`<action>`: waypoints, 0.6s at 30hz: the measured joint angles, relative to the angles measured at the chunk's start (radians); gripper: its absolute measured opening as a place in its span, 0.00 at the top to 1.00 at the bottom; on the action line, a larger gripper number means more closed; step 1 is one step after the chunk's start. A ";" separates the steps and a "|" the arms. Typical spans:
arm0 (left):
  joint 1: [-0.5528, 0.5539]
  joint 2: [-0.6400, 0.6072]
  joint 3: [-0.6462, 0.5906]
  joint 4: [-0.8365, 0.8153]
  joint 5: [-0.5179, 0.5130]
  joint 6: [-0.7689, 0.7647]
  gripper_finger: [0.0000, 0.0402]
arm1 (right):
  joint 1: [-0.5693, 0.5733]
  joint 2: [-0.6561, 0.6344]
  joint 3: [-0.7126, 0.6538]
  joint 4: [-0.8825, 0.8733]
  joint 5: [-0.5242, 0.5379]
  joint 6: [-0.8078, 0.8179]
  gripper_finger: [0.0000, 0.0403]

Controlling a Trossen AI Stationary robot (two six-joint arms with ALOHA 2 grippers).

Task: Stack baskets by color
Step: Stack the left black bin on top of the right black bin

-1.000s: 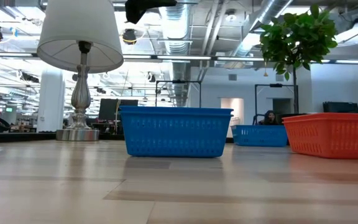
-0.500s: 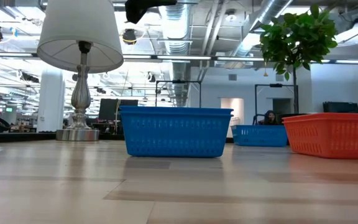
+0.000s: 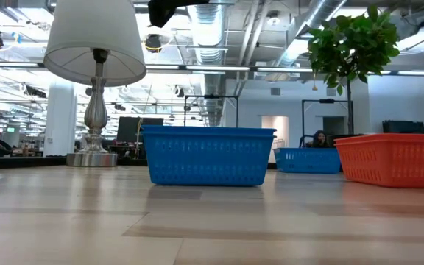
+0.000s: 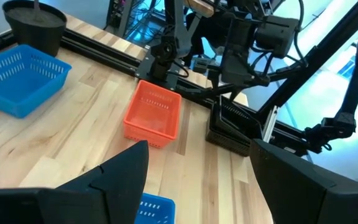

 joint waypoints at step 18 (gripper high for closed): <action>0.000 0.000 0.000 -0.025 0.013 0.006 0.34 | -0.001 0.137 0.068 -0.025 0.083 -0.013 0.51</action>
